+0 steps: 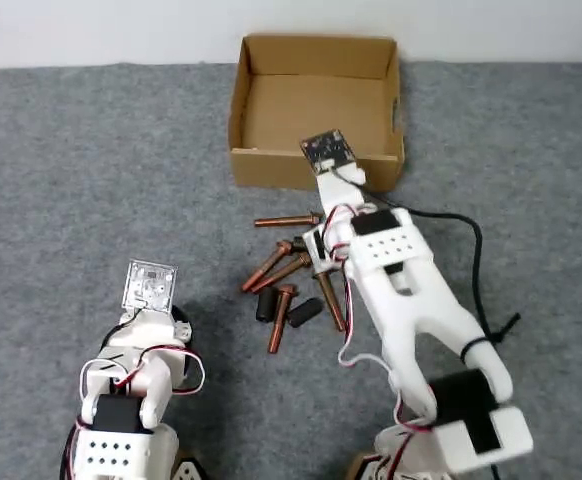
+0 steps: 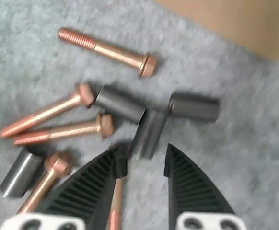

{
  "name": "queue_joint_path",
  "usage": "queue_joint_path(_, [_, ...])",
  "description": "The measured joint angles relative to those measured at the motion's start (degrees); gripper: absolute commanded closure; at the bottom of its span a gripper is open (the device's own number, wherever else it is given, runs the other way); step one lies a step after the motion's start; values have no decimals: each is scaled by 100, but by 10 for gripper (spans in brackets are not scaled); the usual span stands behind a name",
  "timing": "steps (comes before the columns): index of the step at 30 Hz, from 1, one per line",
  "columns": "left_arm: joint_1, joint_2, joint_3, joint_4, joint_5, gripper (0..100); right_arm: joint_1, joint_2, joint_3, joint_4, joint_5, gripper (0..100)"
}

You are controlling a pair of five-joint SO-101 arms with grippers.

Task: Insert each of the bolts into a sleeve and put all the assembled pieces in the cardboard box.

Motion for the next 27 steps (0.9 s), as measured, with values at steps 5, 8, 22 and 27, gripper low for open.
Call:
queue_joint_path(5, [0, 0, 0, 0, 0, 994, 334, 826, -967, 149, 79, 883])
queue_joint_path(8, [0, 0, 0, 0, 0, 994, 308, 1380, -1644, 756, 0, 883])
queue_joint_path(22, [0, 0, 0, 0, 0, 994, 0, 3244, -4264, 3015, -818, 884])
queue_joint_path(27, [0, 0, 0, 0, 0, 994, -18, 3525, -4352, 3068, -818, 886])
